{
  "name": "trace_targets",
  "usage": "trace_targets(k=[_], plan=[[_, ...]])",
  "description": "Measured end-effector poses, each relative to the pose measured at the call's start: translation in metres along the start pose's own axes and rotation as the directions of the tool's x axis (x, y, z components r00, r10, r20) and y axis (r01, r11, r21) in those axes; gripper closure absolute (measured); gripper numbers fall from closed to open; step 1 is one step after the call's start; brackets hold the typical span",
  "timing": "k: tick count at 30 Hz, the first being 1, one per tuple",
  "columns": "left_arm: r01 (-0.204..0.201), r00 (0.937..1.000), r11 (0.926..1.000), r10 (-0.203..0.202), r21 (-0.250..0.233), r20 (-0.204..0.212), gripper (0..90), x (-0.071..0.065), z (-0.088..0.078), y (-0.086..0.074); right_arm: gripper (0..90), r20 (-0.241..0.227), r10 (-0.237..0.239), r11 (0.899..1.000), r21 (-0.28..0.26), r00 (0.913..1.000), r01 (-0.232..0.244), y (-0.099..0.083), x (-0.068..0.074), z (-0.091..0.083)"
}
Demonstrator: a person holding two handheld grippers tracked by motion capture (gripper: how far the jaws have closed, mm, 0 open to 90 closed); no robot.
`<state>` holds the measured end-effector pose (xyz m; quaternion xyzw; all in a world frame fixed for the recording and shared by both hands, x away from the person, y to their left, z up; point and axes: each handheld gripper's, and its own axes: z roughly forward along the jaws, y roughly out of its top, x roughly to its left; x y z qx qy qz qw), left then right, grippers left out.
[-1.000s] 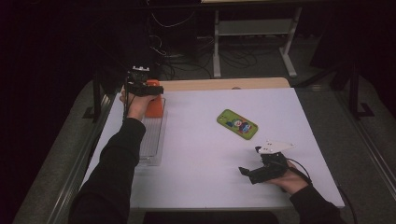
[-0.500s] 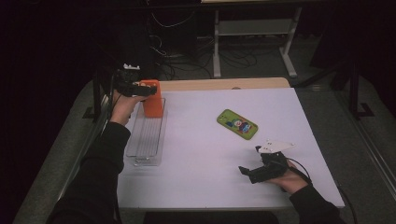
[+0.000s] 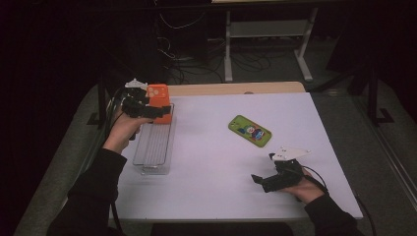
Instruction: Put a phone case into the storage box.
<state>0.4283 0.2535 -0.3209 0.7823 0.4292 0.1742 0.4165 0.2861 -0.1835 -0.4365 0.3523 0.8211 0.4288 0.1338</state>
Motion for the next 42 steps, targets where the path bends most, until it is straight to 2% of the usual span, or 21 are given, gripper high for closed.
trace_targets(k=[1, 2, 4, 5, 9, 11, 14, 15, 20, 24, 25, 27, 28, 31, 32, 35, 38, 40, 41, 42], plan=[[0.001, 0.9998, 1.0, -0.001, -0.008, 0.019, 1.1, -0.005, -0.001, -0.002, 0.0, 0.0, 0.0, 1.0, 0.0, 1.0, 0.0, 0.0, 0.0, 0.0], [-0.02, 0.9992, 0.9998, 0.021, -0.004, 0.034, 1.1, -0.009, -0.003, -0.003, 0.0, 0.001, -0.003, 1.0, -0.002, 1.0, 0.003, 0.0, 0.0, 0.0], [-0.022, 0.9966, 0.9994, 0.024, -0.025, 0.078, 1.2, -0.021, -0.005, -0.006, 0.0, 0.001, 0.001, 1.0, -0.003, 1.0, -0.001, 0.001, 0.0, 0.0], [-0.031, 0.9956, 0.9992, 0.033, -0.023, 0.087, 1.2, -0.023, -0.005, -0.007, 0.0, 0.001, -0.003, 1.0, -0.002, 1.0, 0.003, 0.001, 0.0, 0.001], [-0.065, 0.9871, 0.9975, 0.068, -0.028, 0.145, 1.2, -0.043, -0.006, -0.016, 0.0, 0.002, -0.007, 1.0, 0.003, 1.0, 0.007, 0.001, 0.0, 0.001], [-0.095, 0.9821, 0.9953, 0.097, -0.019, 0.162, 1.2, -0.053, -0.004, -0.021, 0.0, 0.0, 0.002, 1.0, 0.005, 1.0, -0.002, 0.001, 0.0, 0.0], [-0.134, 0.972, 0.9909, 0.133, -0.007, 0.194, 1.2, -0.068, 0.002, -0.032, 0.0, 0.0, -0.001, 1.0, 0.008, 1.0, 0.001, 0.002, 0.001, -0.002], [-0.133, 0.9696, 0.9911, 0.131, -0.003, 0.207, 1.2, -0.073, 0.005, -0.036, 0.0, 0.001, -0.005, 1.0, 0.014, 1.0, 0.005, 0.003, 0.001, -0.002], [-0.174, 0.953, 0.9847, 0.166, 0.009, 0.253, 1.2, -0.094, 0.013, -0.05, 0.0, 0.01, -0.023, 1.0, 0.004, 0.9997, 0.023, 0.006, 0.001, -0.004], [-0.202, 0.9416, 0.9795, 0.192, 0.008, 0.277, 1.2, -0.104, 0.016, -0.058, 0.0, 0.017, -0.021, 1.0, 0.021, 0.9996, 0.021, 0.008, 0.001, -0.005], [-0.226, 0.9342, 0.974, 0.213, 0.012, 0.286, 1.2, -0.108, 0.016, -0.06, 0.0, 0.017, -0.022, 1.0, 0.018, 0.9996, 0.022, 0.009, 0.001, -0.005], [-0.233, 0.9264, 0.9725, 0.221, 0.003, 0.305, 1.2, -0.115, 0.019, -0.065, 0.0, 0.02, -0.018, 1.0, 0.017, 0.9996, 0.018, 0.009, 0.0, -0.005], [-0.245, 0.9212, 0.9695, 0.232, 0.004, 0.312, 1.2, -0.118, 0.02, -0.067, 0.0, 0.018, -0.018, 1.0, 0.02, 0.9997, 0.018, 0.009, -0.001, -0.005], [-0.26, 0.9141, 0.9655, 0.249, -0.008, 0.32, 1.2, -0.124, 0.024, -0.073, 0.0, 0.021, -0.01, 1.0, 0.016, 0.9997, 0.01, 0.012, 0.0, -0.005], [-0.269, 0.9089, 0.963, 0.257, -0.009, 0.328, 1.2, -0.125, 0.025, -0.074, 0.0, 0.02, -0.001, 1.0, 0.015, 0.9998, 0.0, 0.013, 0.0, -0.005], [-0.275, 0.8996, 0.9611, 0.267, -0.026, 0.346, 1.2, -0.128, 0.027, -0.077, 0.0, 0.009, 0.005, 1.0, 0.01, 0.9999, -0.005, 0.016, 0.0, -0.006], [-0.262, 0.9018, 0.9645, 0.257, -0.032, 0.348, 1.2, -0.128, 0.029, -0.081, 0.0, 0.01, 0.007, 1.0, 0.013, 0.9999, -0.007, 0.02, -0.001, -0.005], [-0.268, 0.9014, 0.963, 0.261, -0.026, 0.346, 1.1, -0.126, 0.03, -0.082, 0.0, 0.008, 0.001, 1.0, 0.022, 1.0, -0.001, 0.026, -0.003, -0.006], [-0.254, 0.9043, 0.9667, 0.248, -0.028, 0.348, 1.2, -0.126, 0.03, -0.083, 0.0, 0.01, -0.004, 0.999, 0.035, 0.9999, 0.004, 0.029, -0.004, -0.006], [-0.268, 0.9012, 0.963, 0.26, -0.025, 0.347, 1.1, -0.124, 0.03, -0.083, 0.0, 0.009, -0.005, 0.999, 0.044, 0.9999, 0.004, 0.032, -0.005, -0.005]])
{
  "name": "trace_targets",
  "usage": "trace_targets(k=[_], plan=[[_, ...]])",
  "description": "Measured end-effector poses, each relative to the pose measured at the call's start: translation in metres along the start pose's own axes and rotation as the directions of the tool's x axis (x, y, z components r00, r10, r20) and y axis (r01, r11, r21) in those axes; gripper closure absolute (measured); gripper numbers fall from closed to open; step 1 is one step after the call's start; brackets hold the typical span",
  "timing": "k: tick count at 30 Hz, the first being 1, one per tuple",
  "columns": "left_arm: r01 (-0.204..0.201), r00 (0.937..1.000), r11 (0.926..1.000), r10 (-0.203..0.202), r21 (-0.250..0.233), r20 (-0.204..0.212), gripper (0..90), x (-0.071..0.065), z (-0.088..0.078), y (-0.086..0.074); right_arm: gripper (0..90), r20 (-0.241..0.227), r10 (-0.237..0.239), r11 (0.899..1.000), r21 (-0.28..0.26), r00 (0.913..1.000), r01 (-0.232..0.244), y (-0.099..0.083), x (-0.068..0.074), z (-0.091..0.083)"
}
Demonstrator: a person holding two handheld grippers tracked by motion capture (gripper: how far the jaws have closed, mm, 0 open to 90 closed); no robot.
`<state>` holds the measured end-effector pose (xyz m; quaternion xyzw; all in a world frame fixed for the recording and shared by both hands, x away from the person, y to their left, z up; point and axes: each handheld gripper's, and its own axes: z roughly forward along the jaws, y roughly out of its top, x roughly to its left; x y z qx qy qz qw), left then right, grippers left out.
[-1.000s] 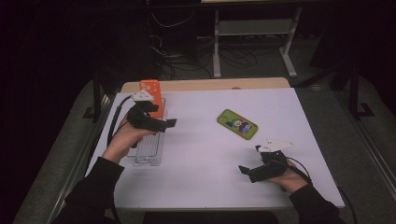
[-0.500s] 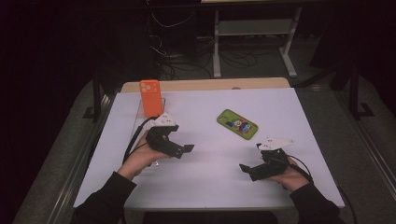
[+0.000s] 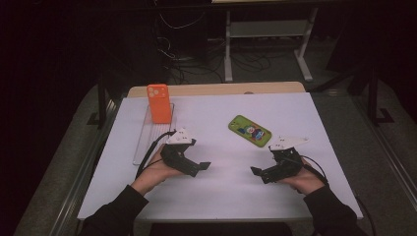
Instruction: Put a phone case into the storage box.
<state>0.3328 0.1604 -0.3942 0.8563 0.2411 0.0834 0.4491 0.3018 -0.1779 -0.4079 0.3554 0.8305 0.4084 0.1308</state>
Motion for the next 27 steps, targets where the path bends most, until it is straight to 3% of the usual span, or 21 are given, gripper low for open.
trace_targets(k=[6, 7, 8, 14, 15, 20, 27], plan=[[0.011, 0.9999, 0.9999, -0.011, -0.008, 0.008, 1.2, 0.003, 0.0, -0.002, 0.0, -0.004, 0.011, 0.998, 0.057, 0.9999, -0.011, 0.015, -0.01, 0.003], [-0.004, 1.0, 1.0, 0.004, -0.001, 0.007, 1.2, 0.005, 0.0, -0.002, 0.0, -0.001, 0.018, 0.998, 0.066, 0.9998, -0.018, 0.018, -0.014, 0.004], [0.014, 0.9999, 0.9999, -0.014, -0.002, 0.006, 1.2, 0.003, 0.0, -0.003, 0.0, -0.001, 0.012, 0.998, 0.065, 0.9999, -0.011, 0.021, -0.017, 0.006], [-0.002, 0.9998, 1.0, 0.002, -0.004, 0.02, 1.2, 0.005, 0.002, -0.005, 0.0, 0.01, -0.004, 0.993, 0.116, 0.9999, 0.002, 0.039, -0.034, 0.017], [0.012, 0.9997, 0.9998, -0.012, -0.013, 0.019, 1.2, 0.003, 0.003, -0.005, 0.0, 0.01, -0.007, 0.993, 0.117, 0.9999, 0.006, 0.041, -0.037, 0.019], [0.01, 0.9998, 0.9999, -0.01, 0.004, 0.018, 1.2, 0.002, 0.002, -0.007, 0.0, 0.013, 0.011, 0.99, 0.143, 0.9999, -0.012, 0.051, -0.048, 0.026], [0.01, 0.9994, 1.0, -0.01, 0.001, 0.034, 1.2, 0.0, 0.004, -0.007, 0.0, 0.022, -0.001, 0.989, 0.148, 0.9997, -0.002, 0.069, -0.067, 0.034]])
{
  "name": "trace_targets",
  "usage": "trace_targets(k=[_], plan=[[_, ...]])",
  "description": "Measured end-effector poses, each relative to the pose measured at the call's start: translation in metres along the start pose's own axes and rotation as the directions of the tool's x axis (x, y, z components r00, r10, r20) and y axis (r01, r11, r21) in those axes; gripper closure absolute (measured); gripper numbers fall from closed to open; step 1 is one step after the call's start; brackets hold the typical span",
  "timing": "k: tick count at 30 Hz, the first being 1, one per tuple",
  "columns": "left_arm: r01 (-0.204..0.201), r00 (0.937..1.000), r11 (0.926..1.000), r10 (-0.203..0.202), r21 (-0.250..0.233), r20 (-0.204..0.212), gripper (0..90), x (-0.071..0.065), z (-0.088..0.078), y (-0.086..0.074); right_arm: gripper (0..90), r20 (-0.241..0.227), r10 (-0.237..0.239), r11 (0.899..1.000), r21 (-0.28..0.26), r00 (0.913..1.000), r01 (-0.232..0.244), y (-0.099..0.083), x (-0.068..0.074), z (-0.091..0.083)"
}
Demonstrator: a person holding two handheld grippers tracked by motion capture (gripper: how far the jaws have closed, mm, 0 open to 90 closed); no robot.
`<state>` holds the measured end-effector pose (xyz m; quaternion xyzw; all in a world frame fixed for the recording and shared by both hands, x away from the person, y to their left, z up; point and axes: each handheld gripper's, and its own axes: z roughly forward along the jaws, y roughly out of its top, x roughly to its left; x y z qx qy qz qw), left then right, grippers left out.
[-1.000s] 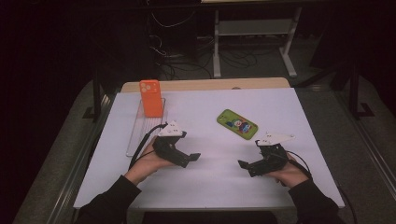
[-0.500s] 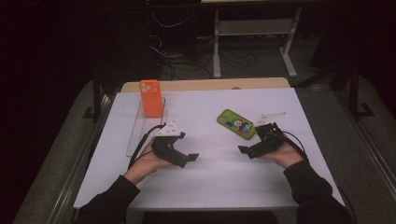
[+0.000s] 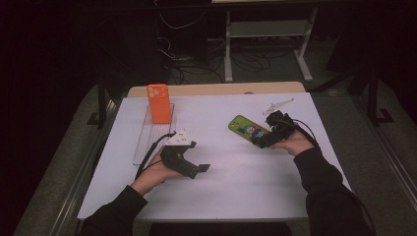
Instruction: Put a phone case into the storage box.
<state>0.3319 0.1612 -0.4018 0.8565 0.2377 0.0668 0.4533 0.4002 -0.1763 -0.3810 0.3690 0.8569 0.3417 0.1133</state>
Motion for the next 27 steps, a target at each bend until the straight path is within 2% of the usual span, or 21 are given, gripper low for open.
trace_targets(k=[3, 9, 21, 27], plan=[[-0.009, 1.0, 1.0, 0.009, 0.005, 0.001, 1.2, -0.001, 0.0, 0.0, 0.0, 0.006, 0.002, 1.0, 0.004, 1.0, -0.002, 0.008, -0.005, 0.001], [0.005, 1.0, 1.0, -0.005, -0.009, 0.007, 1.2, -0.003, 0.001, 0.0, 0.0, 0.017, 0.001, 1.0, 0.01, 0.9999, -0.001, 0.018, -0.015, 0.009], [0.001, 1.0, 1.0, -0.001, -0.01, 0.01, 1.2, -0.001, 0.0, 0.001, 0.0, -0.029, 0.002, 0.999, 0.055, 0.9996, 0.0, 0.019, -0.032, 0.035], [0.001, 0.9999, 0.9999, -0.001, -0.012, 0.015, 1.2, -0.003, 0.0, 0.001, 0.0, -0.028, 0.005, 0.995, 0.096, 0.9996, -0.002, 0.017, -0.036, 0.05]])
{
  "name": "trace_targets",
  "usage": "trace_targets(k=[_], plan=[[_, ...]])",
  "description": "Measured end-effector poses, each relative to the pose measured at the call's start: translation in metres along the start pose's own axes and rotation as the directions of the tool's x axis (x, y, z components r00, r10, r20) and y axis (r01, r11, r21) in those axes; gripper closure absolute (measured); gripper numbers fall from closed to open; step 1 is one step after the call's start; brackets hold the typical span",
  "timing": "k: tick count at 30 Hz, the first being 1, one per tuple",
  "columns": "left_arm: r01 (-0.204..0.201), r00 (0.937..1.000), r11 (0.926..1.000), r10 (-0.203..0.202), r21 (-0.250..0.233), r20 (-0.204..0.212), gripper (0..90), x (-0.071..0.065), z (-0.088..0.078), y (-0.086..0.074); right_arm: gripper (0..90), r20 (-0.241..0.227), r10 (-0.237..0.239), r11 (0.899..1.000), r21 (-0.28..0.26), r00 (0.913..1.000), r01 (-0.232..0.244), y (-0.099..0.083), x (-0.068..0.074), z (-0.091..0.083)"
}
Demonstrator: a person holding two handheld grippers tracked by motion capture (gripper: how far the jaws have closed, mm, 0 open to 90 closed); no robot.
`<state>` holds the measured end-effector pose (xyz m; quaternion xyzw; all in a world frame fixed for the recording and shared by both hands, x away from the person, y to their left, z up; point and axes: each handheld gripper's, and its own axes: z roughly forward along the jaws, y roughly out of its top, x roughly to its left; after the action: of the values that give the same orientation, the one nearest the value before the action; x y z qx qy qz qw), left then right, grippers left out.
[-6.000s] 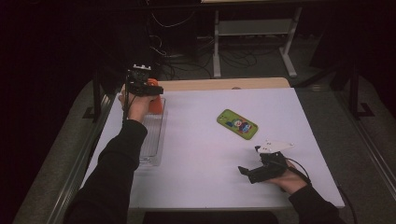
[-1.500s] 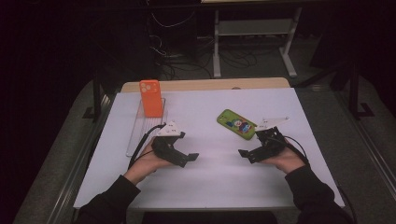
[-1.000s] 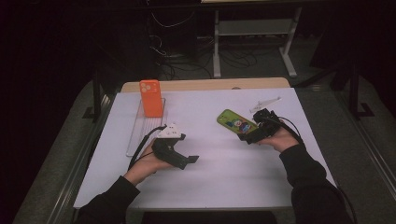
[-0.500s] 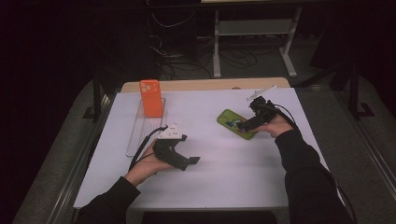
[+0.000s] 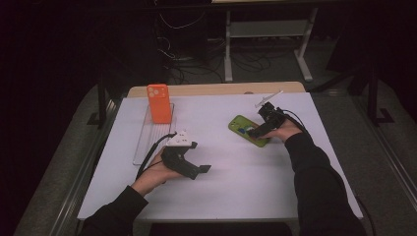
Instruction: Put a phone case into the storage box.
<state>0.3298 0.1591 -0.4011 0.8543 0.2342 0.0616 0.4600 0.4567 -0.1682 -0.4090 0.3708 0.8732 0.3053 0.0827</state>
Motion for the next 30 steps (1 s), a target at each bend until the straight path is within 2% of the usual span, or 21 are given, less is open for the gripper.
trace_targets(k=[5, 8, 11, 15, 19, 25, 29, 30], plan=[[0.005, 1.0, 1.0, -0.005, 0.001, 0.0, 1.2, 0.0, 0.0, 0.0, 0.0, 0.009, -0.01, 0.999, 0.037, 0.9999, 0.01, -0.001, -0.001, 0.011], [0.0, 1.0, 1.0, 0.0, 0.002, -0.001, 1.2, 0.001, -0.001, 0.0, 0.0, 0.023, -0.036, 0.995, 0.091, 0.9991, 0.034, -0.004, -0.001, 0.018], [-0.005, 1.0, 1.0, 0.006, 0.004, -0.004, 1.2, 0.001, -0.001, 0.0, 0.0, 0.023, -0.032, 0.992, 0.123, 0.9992, 0.029, -0.008, -0.004, 0.023], [-0.001, 1.0, 1.0, 0.001, -0.002, -0.006, 1.2, 0.001, -0.002, 0.0, 3.7, 0.002, -0.031, 0.992, 0.126, 0.9995, 0.03, -0.008, -0.006, 0.027], [-0.007, 1.0, 1.0, 0.006, -0.004, -0.007, 1.2, 0.0, -0.001, 0.001, 5.3, 0.016, -0.043, 0.987, 0.153, 0.9989, 0.04, -0.009, -0.003, 0.035], [-0.012, 0.9999, 0.9999, 0.012, 0.001, -0.01, 1.2, 0.0, 0.0, 0.001, 9.2, 0.021, -0.043, 0.988, 0.147, 0.9988, 0.039, -0.008, -0.003, 0.034], [-0.009, 1.0, 1.0, 0.009, -0.002, -0.003, 1.2, -0.001, 0.001, 0.002, 14.4, 0.013, -0.061, 0.988, 0.142, 0.9981, 0.058, -0.009, -0.004, 0.032], [-0.022, 0.9997, 0.9997, 0.022, 0.003, -0.005, 1.2, -0.001, 0.001, 0.002, 14.5, 0.007, -0.064, 0.988, 0.141, 0.9979, 0.062, -0.009, -0.005, 0.032]])
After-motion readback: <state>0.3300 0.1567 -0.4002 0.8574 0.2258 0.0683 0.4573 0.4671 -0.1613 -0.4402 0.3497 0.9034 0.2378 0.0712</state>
